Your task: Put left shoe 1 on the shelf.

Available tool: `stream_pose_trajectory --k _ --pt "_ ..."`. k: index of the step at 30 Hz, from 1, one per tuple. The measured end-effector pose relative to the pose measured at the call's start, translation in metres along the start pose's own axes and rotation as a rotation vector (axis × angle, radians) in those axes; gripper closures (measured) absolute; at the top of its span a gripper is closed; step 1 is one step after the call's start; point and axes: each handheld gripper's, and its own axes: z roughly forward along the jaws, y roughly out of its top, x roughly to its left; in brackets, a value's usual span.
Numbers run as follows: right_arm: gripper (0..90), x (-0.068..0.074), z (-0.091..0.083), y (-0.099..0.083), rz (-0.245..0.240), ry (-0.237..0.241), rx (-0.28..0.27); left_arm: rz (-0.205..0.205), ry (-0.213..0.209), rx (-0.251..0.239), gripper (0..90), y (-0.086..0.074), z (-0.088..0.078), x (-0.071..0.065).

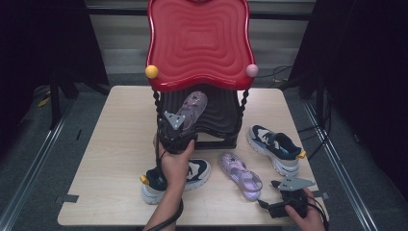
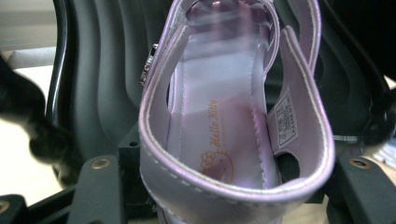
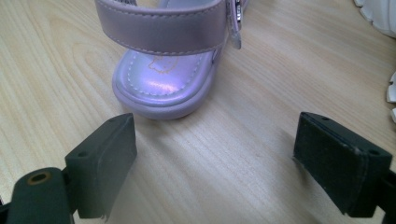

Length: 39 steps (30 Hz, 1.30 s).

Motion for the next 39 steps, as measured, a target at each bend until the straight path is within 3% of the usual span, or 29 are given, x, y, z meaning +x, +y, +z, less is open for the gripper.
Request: stream_pose_trajectory --k 10,19,26,30,34,39 --pt "12.4 0.0 0.0 0.0 -0.003 0.004 0.001 -0.025 0.038 -0.05 37.4 0.009 0.012 -0.012" --pt "12.4 0.001 0.0 0.0 -0.006 0.009 0.0 -0.043 0.084 -0.065 37.4 0.008 0.026 -0.013" --pt "12.4 0.001 0.0 0.0 -0.01 0.01 -0.001 -0.023 0.106 -0.081 37.4 0.01 0.034 -0.012" --pt "12.4 0.001 0.0 0.0 -0.012 0.011 0.0 -0.041 0.115 -0.08 37.4 0.012 0.04 -0.01" --pt "12.4 0.001 0.0 0.0 -0.011 0.015 -0.002 -0.028 0.127 -0.097 37.4 0.017 0.044 -0.008" --pt "12.4 0.001 0.0 0.0 -0.017 0.016 -0.002 -0.058 0.159 -0.103 37.3 0.021 0.049 -0.001"
